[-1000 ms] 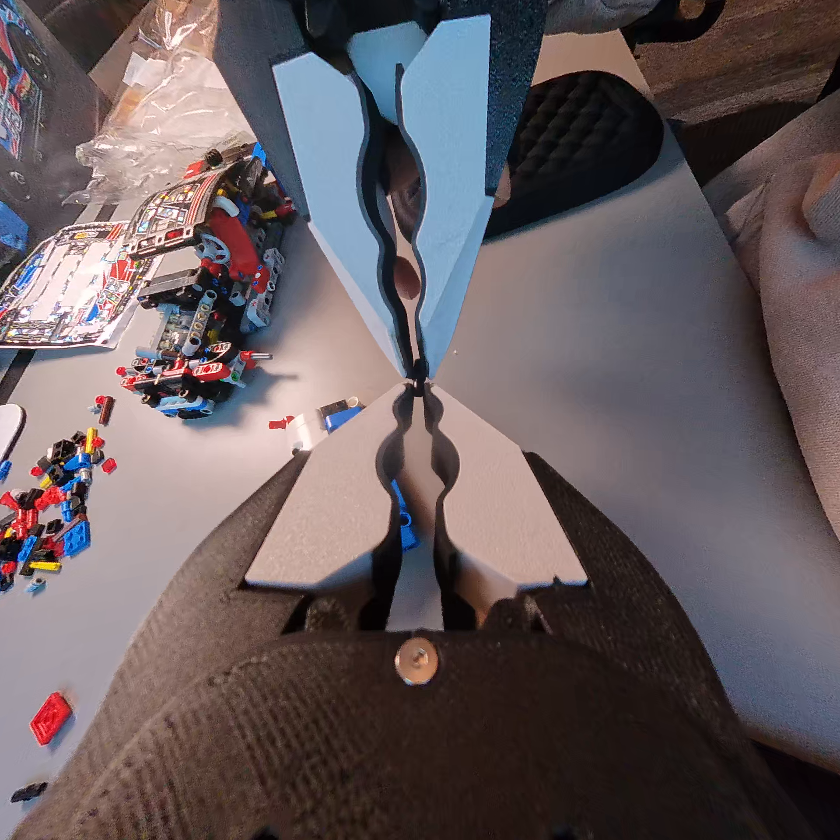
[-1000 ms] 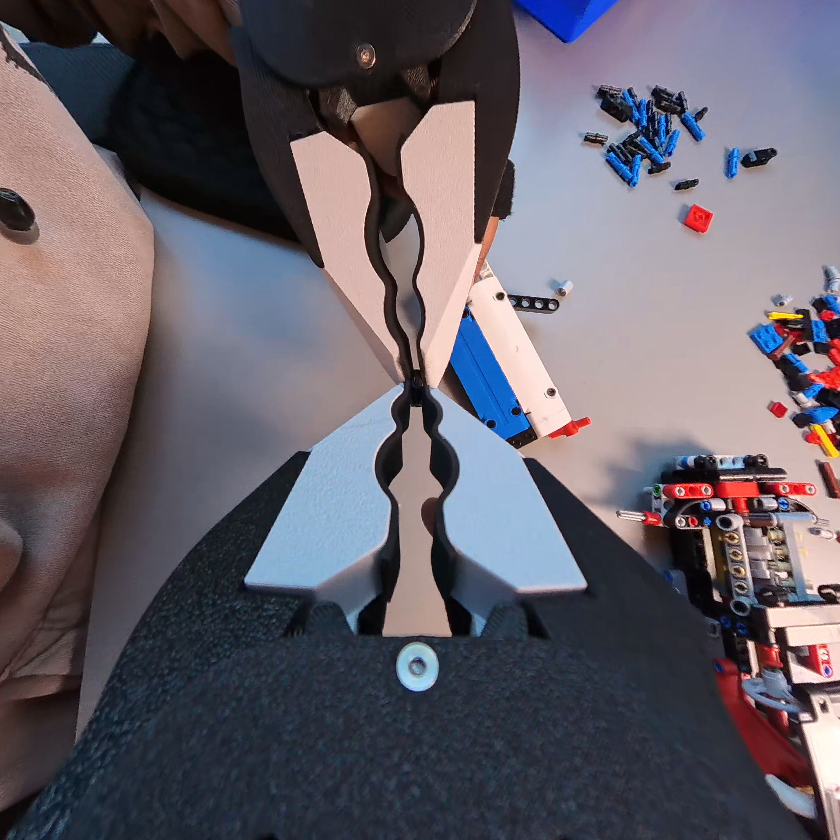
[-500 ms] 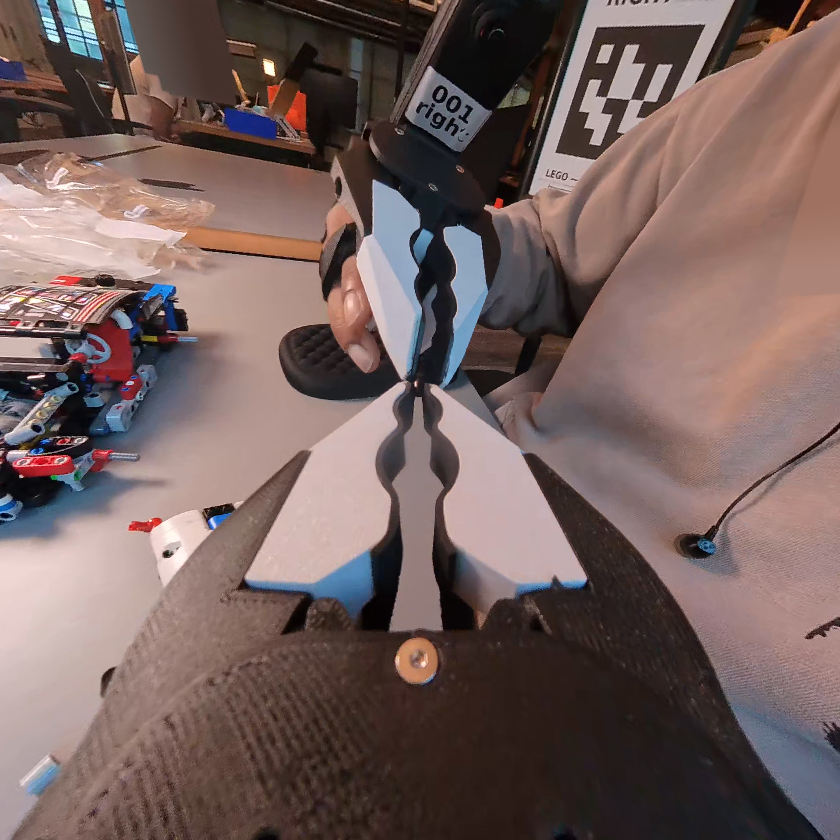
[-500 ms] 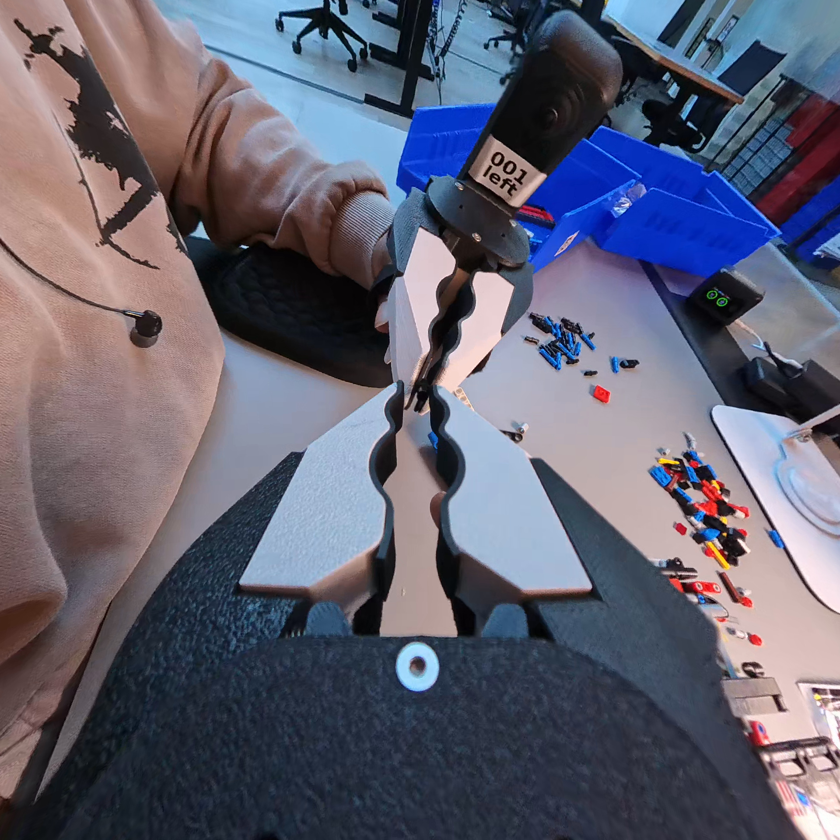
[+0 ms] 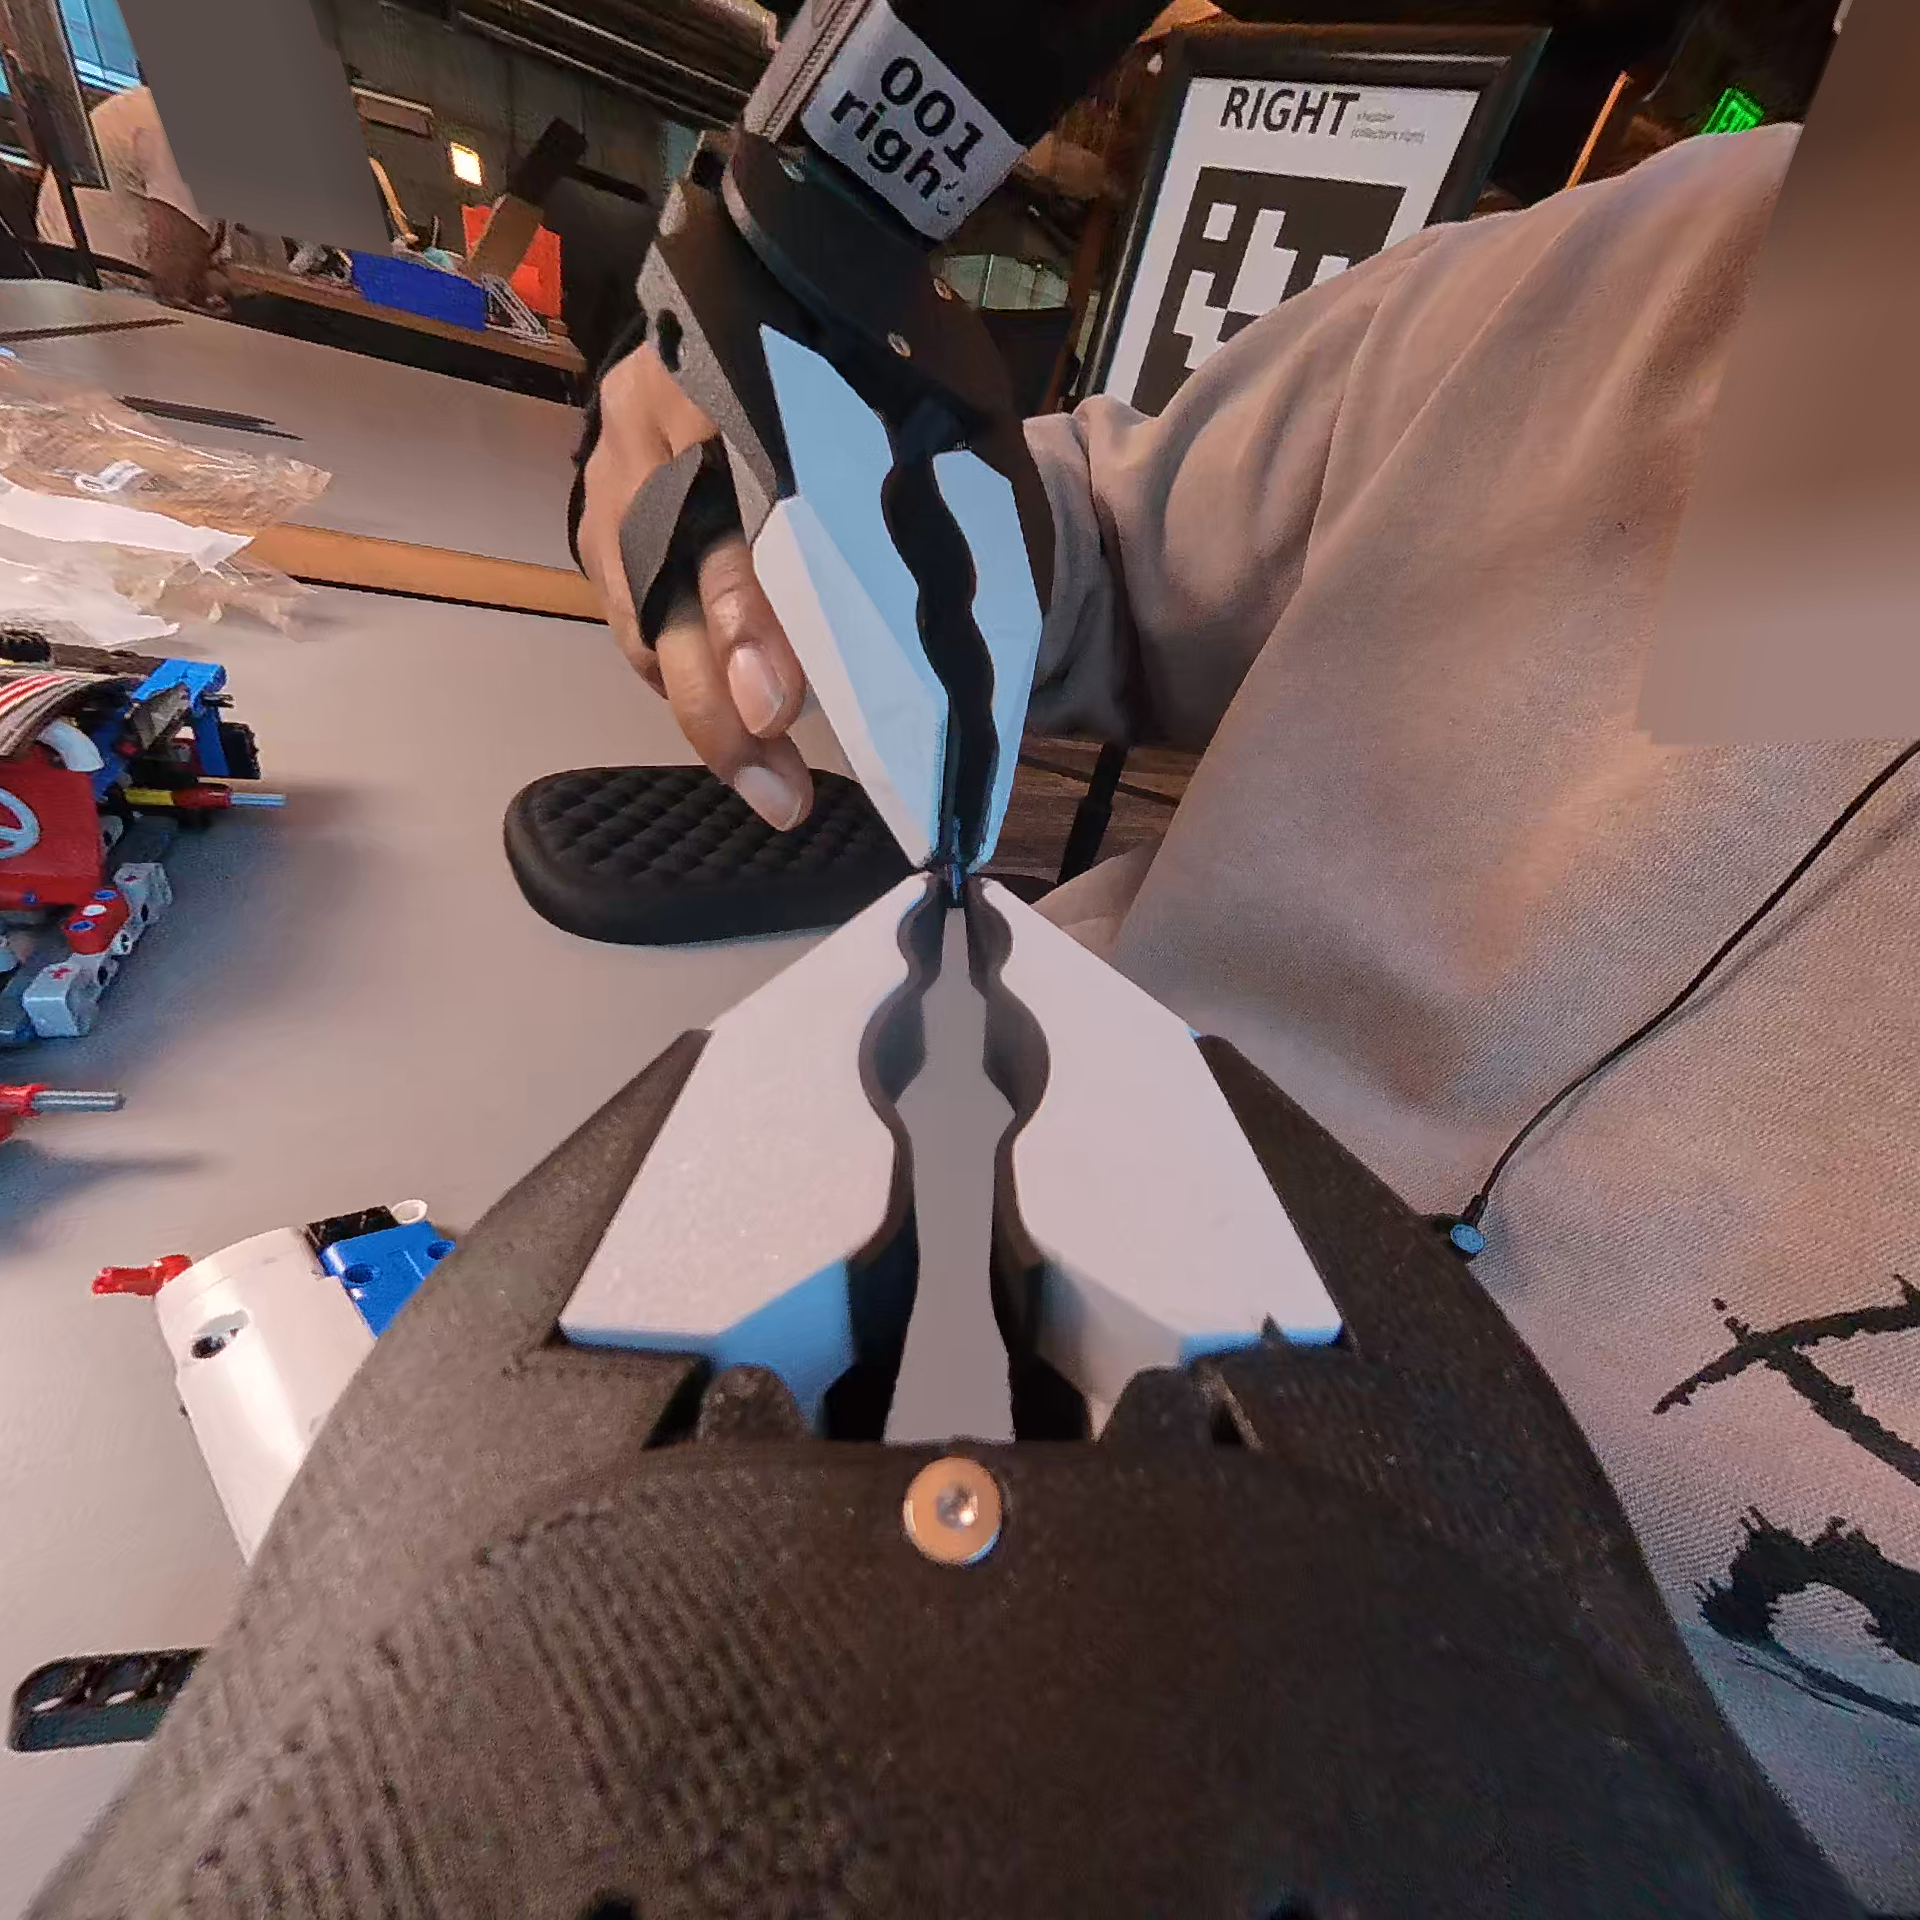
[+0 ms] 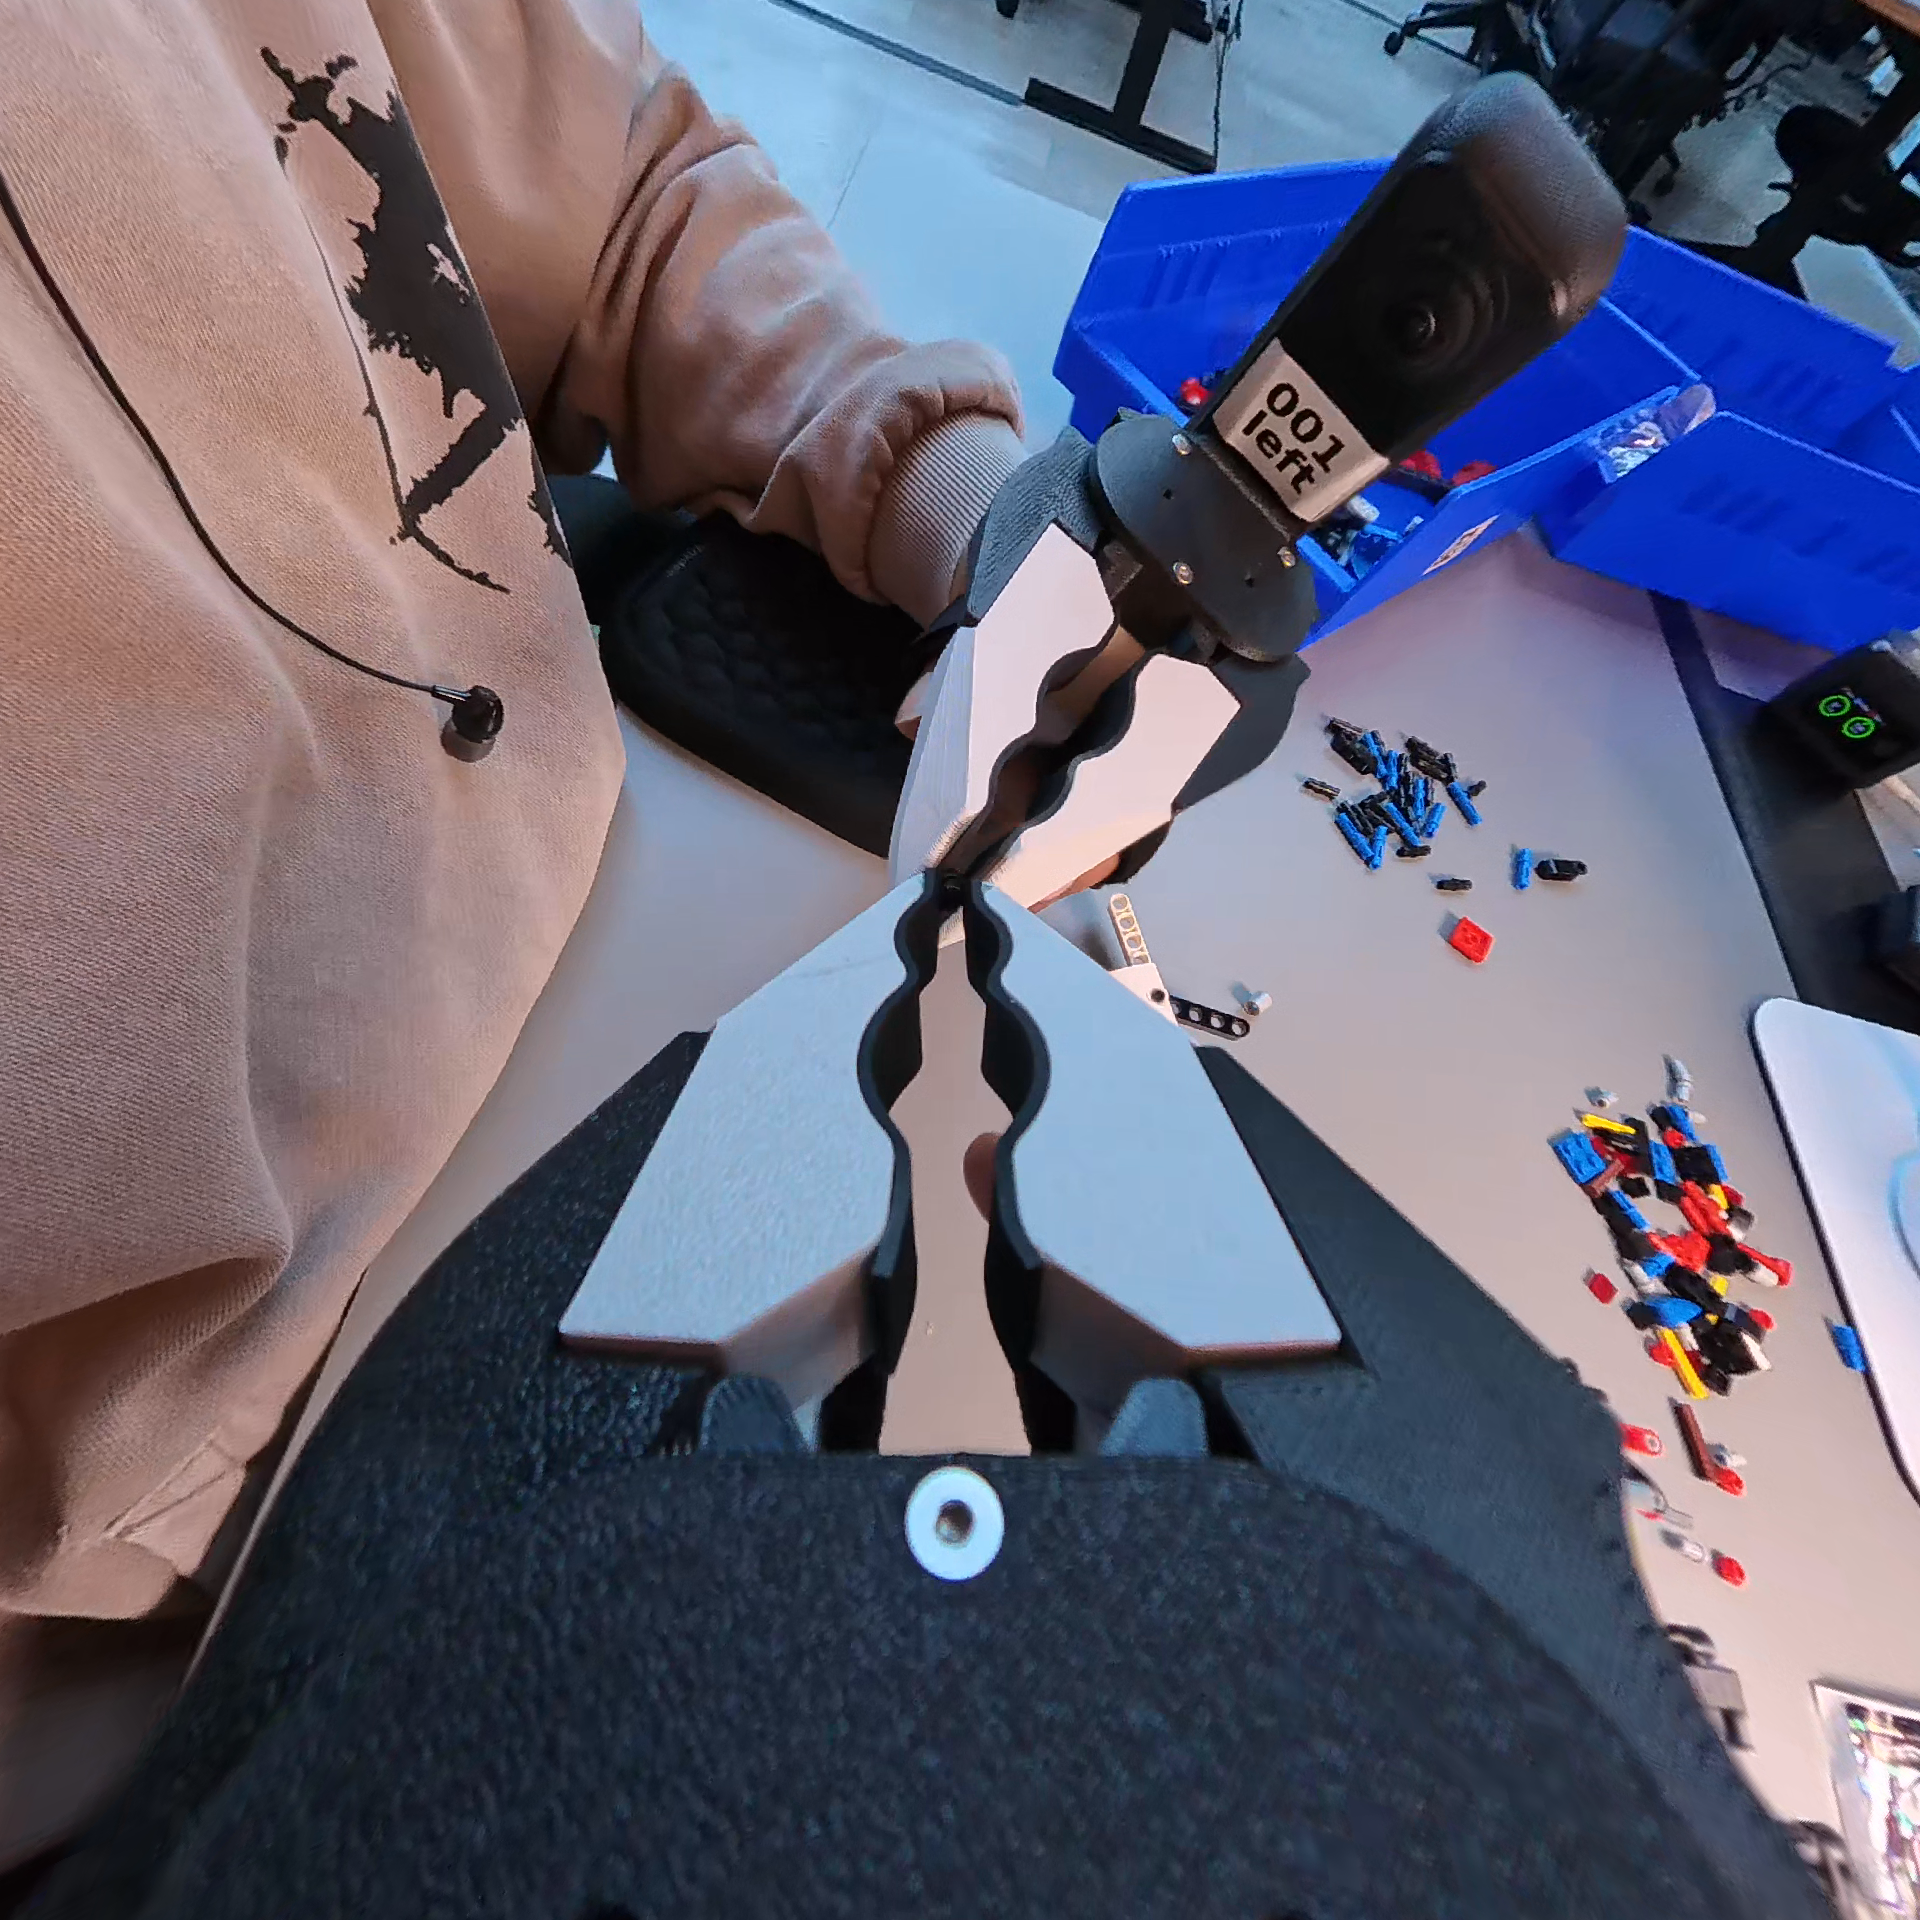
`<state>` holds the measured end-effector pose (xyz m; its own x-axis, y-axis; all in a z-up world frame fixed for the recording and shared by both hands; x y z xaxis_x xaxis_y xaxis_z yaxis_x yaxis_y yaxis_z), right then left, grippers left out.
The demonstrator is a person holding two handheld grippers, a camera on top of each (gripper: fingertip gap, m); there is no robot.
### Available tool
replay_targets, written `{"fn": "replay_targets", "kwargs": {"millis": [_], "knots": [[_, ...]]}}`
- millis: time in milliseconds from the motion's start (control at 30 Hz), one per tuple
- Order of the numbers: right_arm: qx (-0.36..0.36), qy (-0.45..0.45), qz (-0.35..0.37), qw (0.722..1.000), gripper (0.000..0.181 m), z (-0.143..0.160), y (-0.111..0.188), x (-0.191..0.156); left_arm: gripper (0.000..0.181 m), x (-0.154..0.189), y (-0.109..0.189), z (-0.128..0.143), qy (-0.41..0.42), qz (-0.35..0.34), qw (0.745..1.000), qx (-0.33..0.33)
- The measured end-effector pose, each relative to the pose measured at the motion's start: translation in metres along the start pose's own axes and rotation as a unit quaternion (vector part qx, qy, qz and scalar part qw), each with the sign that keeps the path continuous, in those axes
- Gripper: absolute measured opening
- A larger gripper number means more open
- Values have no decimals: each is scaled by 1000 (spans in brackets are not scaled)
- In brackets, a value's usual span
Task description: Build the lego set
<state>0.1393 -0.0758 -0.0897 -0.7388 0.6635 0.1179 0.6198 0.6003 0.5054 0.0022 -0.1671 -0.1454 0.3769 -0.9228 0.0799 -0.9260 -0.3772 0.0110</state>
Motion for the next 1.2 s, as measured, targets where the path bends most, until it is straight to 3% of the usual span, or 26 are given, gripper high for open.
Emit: {"fn": "replay_targets", "kwargs": {"millis": [167,367,500,1200], "knots": [[39,-38,-1,999,2,5,5,5,12,1,2,-3,-19,-16,1000,5],[120,-79,-1,990,2,9,17,9,11,4,3,-11,-53,-55,997,13],[135,-85,4,987,1,12,19,8,8,5,3,-14,-60,-63,996,24],[50,-10,31,998,2,11,10,1,0,2,0,-7,-40,-59,997,-5]]}}
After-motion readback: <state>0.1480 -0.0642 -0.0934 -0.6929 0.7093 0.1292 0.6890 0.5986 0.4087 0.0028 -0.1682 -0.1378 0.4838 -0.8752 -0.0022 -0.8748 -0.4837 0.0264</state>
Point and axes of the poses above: each gripper's, where its closed fingertips meet, y back along the fingers, z out of its underside, x = y × z across the jaws, the point moved 10 cm from there along y, back along the fingers, and after that the axes turned 9 degrees about -y, right-handed, at the moved point
